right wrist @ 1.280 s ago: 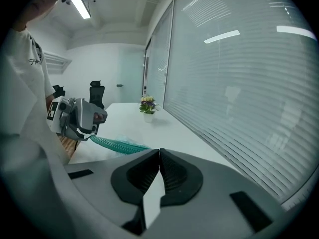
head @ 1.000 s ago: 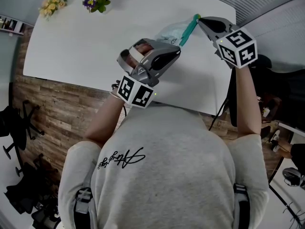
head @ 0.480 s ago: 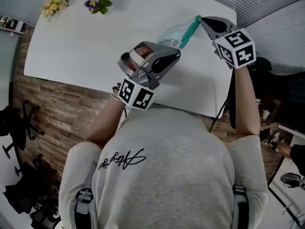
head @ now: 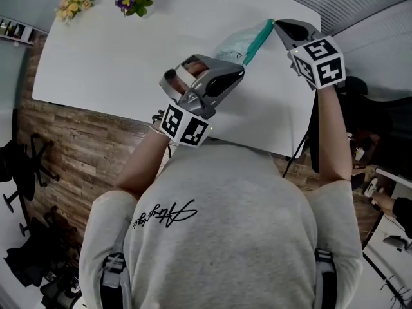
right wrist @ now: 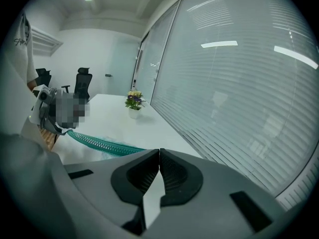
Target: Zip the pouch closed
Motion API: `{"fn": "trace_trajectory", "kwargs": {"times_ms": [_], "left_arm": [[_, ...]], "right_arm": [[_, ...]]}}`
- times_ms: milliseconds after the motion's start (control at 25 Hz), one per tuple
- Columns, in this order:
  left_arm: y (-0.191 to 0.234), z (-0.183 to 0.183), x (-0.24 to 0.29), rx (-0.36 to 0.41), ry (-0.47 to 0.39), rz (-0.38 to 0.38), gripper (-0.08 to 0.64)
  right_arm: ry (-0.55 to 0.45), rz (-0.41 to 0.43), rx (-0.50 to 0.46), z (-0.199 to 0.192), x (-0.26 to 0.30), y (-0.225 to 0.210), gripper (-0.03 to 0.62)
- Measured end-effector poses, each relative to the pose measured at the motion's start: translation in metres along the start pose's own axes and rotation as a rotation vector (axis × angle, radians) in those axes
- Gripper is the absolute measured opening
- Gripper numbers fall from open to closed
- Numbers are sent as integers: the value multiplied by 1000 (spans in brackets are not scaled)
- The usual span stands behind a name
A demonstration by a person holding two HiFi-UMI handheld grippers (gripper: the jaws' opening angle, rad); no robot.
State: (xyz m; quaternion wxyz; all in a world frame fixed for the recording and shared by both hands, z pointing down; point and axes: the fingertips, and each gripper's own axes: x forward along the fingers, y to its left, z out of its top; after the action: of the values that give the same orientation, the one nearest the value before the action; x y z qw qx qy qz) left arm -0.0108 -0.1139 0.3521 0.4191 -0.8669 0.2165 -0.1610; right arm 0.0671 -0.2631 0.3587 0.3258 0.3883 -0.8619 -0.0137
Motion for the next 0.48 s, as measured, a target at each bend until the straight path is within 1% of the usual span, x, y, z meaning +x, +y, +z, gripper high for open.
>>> {"fn": "trace_trajectory", "kwargs": {"times_ms": [120, 320, 480], "left_arm": [[2, 1, 0, -4, 4, 7, 18], [3, 3, 1, 10, 7, 13, 18], [2, 2, 1, 19, 10, 12, 17]], "right_arm": [[1, -8, -8, 1, -1, 0, 6], [11, -48, -39, 3, 0, -2, 6], [17, -52, -43, 1, 3, -2, 6]]}}
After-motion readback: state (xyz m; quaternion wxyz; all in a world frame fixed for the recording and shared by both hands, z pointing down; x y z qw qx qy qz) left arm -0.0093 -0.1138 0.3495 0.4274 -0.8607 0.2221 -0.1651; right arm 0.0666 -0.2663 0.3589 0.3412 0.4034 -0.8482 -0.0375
